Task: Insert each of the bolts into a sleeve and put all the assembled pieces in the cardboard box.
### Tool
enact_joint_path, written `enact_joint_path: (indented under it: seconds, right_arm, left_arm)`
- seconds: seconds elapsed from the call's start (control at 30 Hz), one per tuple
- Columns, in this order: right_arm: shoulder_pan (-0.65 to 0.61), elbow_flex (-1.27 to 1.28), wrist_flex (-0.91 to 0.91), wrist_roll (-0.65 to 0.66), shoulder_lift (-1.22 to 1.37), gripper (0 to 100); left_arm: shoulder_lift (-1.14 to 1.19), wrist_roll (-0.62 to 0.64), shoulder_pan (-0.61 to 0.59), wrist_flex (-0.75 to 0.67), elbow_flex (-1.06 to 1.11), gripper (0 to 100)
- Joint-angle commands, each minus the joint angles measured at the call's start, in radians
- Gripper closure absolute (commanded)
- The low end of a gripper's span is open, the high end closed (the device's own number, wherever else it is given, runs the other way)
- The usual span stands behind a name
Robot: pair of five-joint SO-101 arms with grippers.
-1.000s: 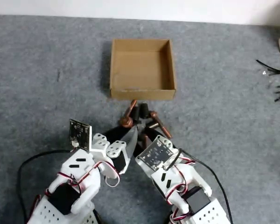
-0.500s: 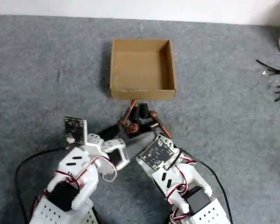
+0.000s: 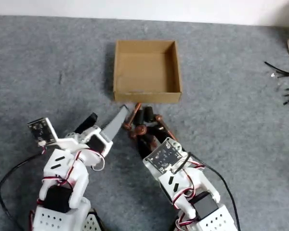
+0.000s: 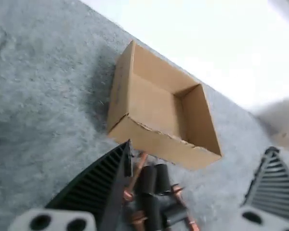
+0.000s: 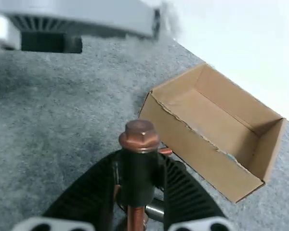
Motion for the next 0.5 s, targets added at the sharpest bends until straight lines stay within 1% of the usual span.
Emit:
enact_joint_path:
  seconds: [0.0, 0.07, 0.17, 0.2, 0.23, 0.3, 0.33, 0.4, 0.43, 0.47]
  right_arm:
    - [0.013, 0.130, -0.007, 0.006, -0.016, 99.4]
    - [0.015, 0.130, -0.007, 0.005, -0.016, 99.4]
    - [0.042, 0.130, -0.008, -0.002, -0.016, 99.4]
    - [0.058, 0.130, -0.008, -0.029, -0.016, 99.4]
    - [0.077, 0.128, -0.008, -0.068, -0.016, 99.4]
    - [0.124, 0.127, -0.008, -0.129, -0.016, 99.4]
    - [0.143, 0.124, -0.012, -0.143, -0.016, 99.4]
    - [0.156, 0.102, -0.035, -0.141, -0.015, 99.4]
    - [0.157, 0.091, -0.038, -0.141, -0.008, 99.4]
    - [0.157, 0.081, -0.044, -0.141, -0.008, 99.4]
  left_arm:
    - [-0.007, -0.077, -0.015, -0.025, 0.019, 66]
    - [-0.007, -0.130, -0.015, -0.026, 0.038, 75]
    - [-0.007, -0.216, -0.015, -0.026, 0.050, 91]
    - [-0.007, -0.247, -0.018, -0.026, 0.053, 97]
    - [-0.007, -0.282, -0.019, -0.026, 0.054, 100]
    - [-0.007, -0.336, -0.022, -0.026, 0.059, 97]
    - [-0.007, -0.359, -0.027, -0.023, 0.059, 97]
    - [-0.007, -0.411, -0.077, -0.020, 0.051, 99]
    - [-0.007, -0.474, -0.116, -0.015, 0.050, 99]
    - [-0.007, -0.565, -0.156, 0.003, 0.048, 99]
